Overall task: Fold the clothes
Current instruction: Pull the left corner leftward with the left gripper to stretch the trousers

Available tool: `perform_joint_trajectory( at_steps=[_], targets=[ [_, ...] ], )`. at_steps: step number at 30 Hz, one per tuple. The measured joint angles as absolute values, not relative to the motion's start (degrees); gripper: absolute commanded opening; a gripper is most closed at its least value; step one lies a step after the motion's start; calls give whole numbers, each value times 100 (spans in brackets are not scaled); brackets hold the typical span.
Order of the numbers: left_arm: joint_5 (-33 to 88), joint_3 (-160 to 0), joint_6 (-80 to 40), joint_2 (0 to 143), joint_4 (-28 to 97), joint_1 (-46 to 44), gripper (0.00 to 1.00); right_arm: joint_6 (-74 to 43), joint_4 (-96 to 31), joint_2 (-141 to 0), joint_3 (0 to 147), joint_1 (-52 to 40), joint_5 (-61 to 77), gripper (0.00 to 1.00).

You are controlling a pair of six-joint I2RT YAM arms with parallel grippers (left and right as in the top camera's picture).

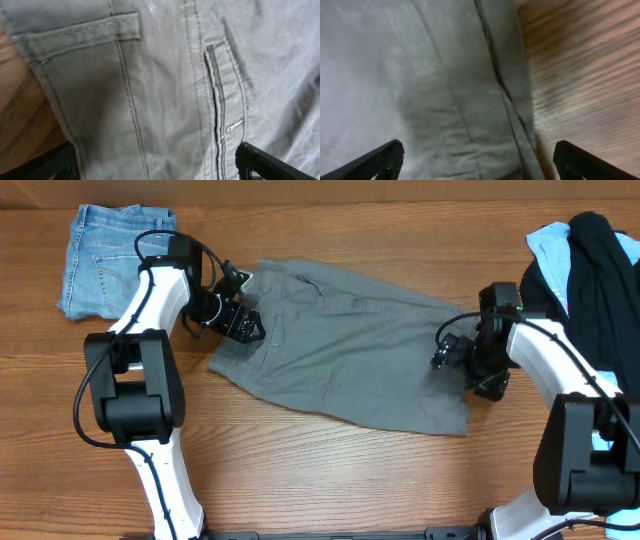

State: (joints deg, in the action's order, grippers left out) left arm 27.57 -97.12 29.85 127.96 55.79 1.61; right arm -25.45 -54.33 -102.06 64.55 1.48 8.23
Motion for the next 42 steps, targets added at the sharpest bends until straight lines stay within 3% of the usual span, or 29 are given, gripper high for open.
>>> perform_joint_trajectory(
  at_steps=[7, 8, 9, 11, 13, 14, 17, 18, 19, 34, 42],
  targets=[
    [3225, -9712, 3022, 12807, 5570, 137, 99, -2543, -4991, -10206, 6038, 148, 1007, 100],
    [3264, -9712, 3022, 12809, 5570, 121, 85, -2545, -4982, -10206, 6036, 148, 1013, 100],
    [3291, -9712, 3022, 12807, 5572, 110, 62, -2543, -4965, -10206, 6036, 145, 1013, 100],
    [3326, -9712, 3030, 12809, 5572, 93, 39, -2543, -4954, -10206, 6036, 148, 1011, 100],
    [3350, -9712, 3033, 12809, 5572, 82, 32, -2545, -4956, -10206, 6036, 148, 1013, 100],
    [3354, -9712, 3041, 12809, 5572, 75, 19, -2543, -4960, -10206, 6036, 148, 1013, 100],
    [3365, -9712, 3044, 12818, 5572, 73, 18, -2545, -5006, -10206, 6036, 148, 1013, 100],
    [3361, -9712, 3041, 12818, 5572, 73, 43, -2543, -5019, -10206, 6036, 148, 1015, 100],
    [3339, -9712, 3041, 12818, 5572, 73, 100, -2547, -5028, -10206, 6036, 145, 1015, 100],
    [1581, -9741, 2215, 12818, 4915, 73, 100, -2541, -5098, -10206, 6036, 148, 1026, 100],
    [1634, -9741, 2165, 12818, 4888, 73, 100, -2543, -5083, -10206, 6036, 145, 1026, 100]
  ],
)
